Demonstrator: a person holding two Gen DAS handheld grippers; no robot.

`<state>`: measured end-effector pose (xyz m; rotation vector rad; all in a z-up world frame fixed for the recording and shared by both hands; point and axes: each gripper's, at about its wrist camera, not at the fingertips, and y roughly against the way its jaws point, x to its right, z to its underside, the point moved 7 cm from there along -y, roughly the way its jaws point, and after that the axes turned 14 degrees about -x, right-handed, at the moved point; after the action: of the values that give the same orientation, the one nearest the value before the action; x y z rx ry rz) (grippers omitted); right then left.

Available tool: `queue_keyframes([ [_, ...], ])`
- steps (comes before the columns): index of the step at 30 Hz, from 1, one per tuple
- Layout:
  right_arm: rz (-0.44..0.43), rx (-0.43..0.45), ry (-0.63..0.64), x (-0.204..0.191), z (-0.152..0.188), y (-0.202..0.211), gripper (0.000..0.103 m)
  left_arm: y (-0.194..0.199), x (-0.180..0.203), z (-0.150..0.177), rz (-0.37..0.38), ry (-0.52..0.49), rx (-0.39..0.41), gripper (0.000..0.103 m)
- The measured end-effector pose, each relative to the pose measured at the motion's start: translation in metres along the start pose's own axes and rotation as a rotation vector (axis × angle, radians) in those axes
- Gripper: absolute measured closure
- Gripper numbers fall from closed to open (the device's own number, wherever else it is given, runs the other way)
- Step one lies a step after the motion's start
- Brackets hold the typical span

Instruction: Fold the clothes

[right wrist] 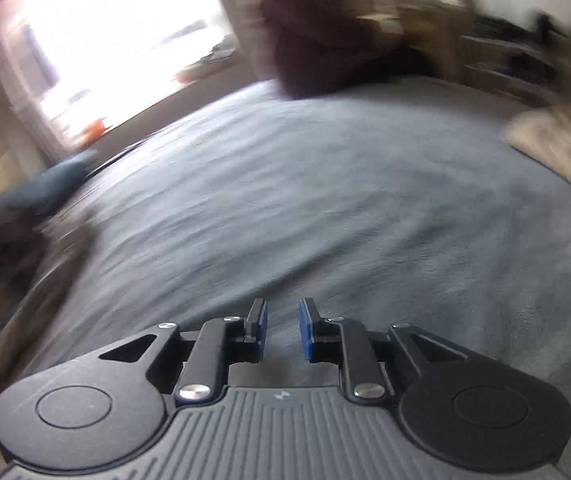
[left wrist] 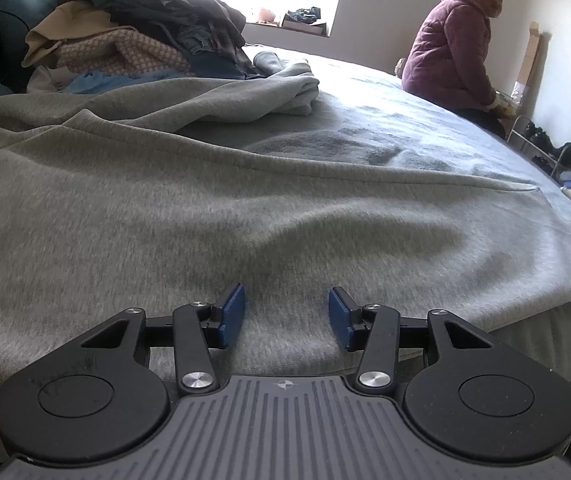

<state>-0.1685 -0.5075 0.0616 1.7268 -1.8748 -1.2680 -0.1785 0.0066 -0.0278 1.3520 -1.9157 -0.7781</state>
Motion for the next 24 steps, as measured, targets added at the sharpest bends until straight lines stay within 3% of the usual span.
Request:
queue_keyframes([
  [4, -0.106, -0.123, 0.278, -0.078, 0.07, 0.004, 0.084, 0.006, -0.002, 0.001, -0.018, 0.012, 0.012, 0.055],
  [7, -0.039, -0.204, 0.379, -0.085, 0.118, -0.014, 0.086, 0.007, -0.006, 0.004, -0.021, 0.027, 0.013, 0.054],
  [10, 0.064, -0.166, 0.276, -0.026, 0.126, -0.004, 0.092, 0.007, -0.012, 0.006, -0.005, 0.045, 0.018, 0.053],
  [12, 0.11, -0.126, 0.098, 0.019, 0.12, 0.025, 0.098, 0.01, -0.016, 0.005, 0.007, 0.06, 0.023, 0.054],
  [13, 0.149, -0.104, 0.033, 0.037, 0.117, 0.038, 0.091, 0.012, -0.018, 0.005, 0.009, 0.068, 0.027, 0.053],
  [14, 0.196, -0.079, 0.036, 0.036, 0.117, 0.05, 0.091, 0.014, -0.019, 0.004, 0.011, 0.076, 0.033, 0.053],
  [17, 0.182, -0.003, 0.156, -0.01, 0.122, 0.074, 0.091, 0.022, -0.024, 0.002, 0.023, 0.104, 0.062, 0.053],
  [19, 0.052, 0.03, 0.256, -0.072, 0.134, 0.073, 0.091, 0.025, -0.027, 0.001, 0.039, 0.135, 0.065, 0.052],
  [22, -0.066, 0.028, 0.421, -0.16, 0.163, 0.042, 0.091, 0.023, -0.032, 0.002, 0.073, 0.186, 0.058, 0.052],
  [24, -0.099, 0.005, 0.52, -0.199, 0.183, 0.015, 0.092, 0.02, -0.036, 0.005, 0.075, 0.215, 0.051, 0.052],
])
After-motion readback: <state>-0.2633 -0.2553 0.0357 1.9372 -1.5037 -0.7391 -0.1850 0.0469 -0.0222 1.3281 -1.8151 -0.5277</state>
